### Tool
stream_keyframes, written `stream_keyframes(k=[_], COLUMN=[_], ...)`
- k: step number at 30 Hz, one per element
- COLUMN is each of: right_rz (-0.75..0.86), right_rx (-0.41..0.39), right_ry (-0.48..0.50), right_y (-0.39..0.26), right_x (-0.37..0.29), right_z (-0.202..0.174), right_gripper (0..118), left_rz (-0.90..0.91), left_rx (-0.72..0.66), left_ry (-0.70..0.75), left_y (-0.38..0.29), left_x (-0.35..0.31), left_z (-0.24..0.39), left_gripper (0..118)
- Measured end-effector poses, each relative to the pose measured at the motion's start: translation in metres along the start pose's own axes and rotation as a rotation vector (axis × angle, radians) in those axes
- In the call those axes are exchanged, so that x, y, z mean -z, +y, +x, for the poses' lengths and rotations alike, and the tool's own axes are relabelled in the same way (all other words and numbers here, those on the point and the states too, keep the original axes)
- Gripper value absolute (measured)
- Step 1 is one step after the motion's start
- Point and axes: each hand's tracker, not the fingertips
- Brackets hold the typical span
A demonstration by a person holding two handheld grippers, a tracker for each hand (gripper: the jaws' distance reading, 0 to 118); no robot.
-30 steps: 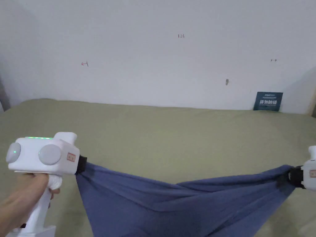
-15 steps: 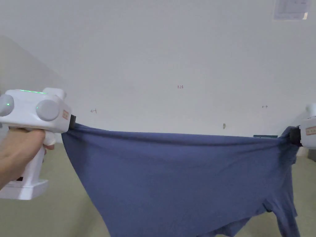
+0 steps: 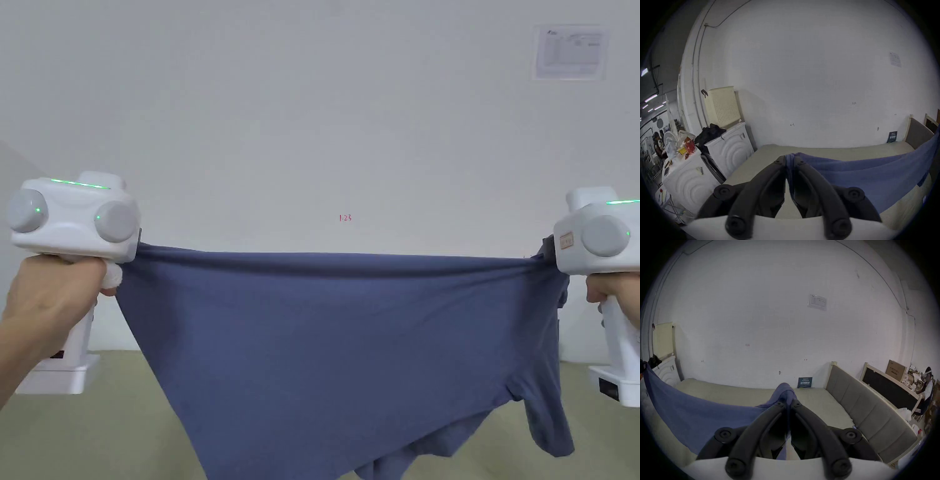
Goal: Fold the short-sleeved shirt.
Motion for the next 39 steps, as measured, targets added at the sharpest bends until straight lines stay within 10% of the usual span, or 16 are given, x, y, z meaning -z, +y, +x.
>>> stream_keyframes(k=[18, 39], right_rz=[-0.374, -0.496], right_rx=[-0.002, 0.040], right_ry=[0.035, 0.095], right_y=[-0.256, -0.426], right_x=[0.103, -0.187], right_z=[-0.031, 0.065], right_gripper=[3, 3], left_rz=[-0.308, -0.512], left_rx=[0.137, 0.092], left_ry=[-0.063, -0.290], left_y=[-0.246, -0.416], left_x=[0.119, -0.119], left_z=[0.049, -0.055], left_gripper=[9, 9])
